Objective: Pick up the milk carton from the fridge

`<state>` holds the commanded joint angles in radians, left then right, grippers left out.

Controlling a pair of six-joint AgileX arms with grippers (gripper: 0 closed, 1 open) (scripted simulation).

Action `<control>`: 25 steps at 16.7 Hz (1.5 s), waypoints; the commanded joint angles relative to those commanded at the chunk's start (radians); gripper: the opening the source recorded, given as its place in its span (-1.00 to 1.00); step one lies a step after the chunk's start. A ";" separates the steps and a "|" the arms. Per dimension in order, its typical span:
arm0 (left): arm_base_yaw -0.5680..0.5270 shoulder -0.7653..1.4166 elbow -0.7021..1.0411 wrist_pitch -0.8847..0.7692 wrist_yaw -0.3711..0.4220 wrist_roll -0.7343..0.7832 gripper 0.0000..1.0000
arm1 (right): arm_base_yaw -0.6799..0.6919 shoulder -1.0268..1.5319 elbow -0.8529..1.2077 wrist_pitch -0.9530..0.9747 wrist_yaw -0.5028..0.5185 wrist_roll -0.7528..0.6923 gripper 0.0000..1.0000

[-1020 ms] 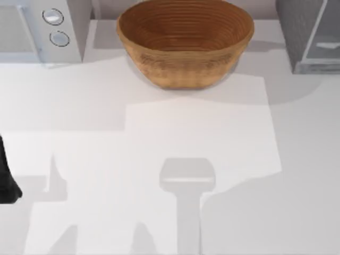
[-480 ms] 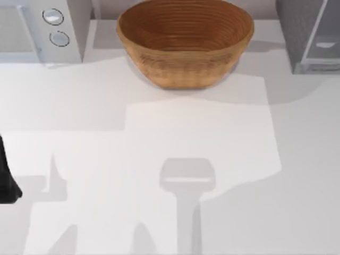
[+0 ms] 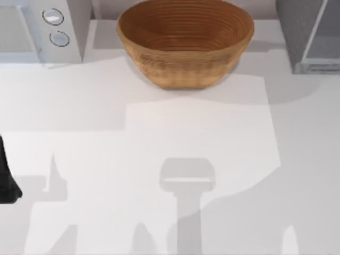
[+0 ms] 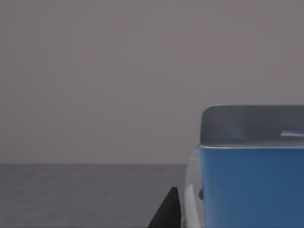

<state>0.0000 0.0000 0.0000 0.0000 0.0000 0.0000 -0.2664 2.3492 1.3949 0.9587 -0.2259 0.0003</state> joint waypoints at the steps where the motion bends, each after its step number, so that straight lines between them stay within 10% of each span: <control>1: 0.000 0.000 0.000 0.000 0.000 0.000 1.00 | 0.000 0.004 0.000 0.002 0.000 0.002 -1.00; 25: 0.000 0.000 0.000 0.000 0.000 0.000 1.00 | -0.027 -0.381 -0.530 0.167 -0.046 -0.003 -1.00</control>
<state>0.0000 0.0000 0.0000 0.0000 0.0000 0.0000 -0.2937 1.9687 0.8644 1.1258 -0.2723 -0.0031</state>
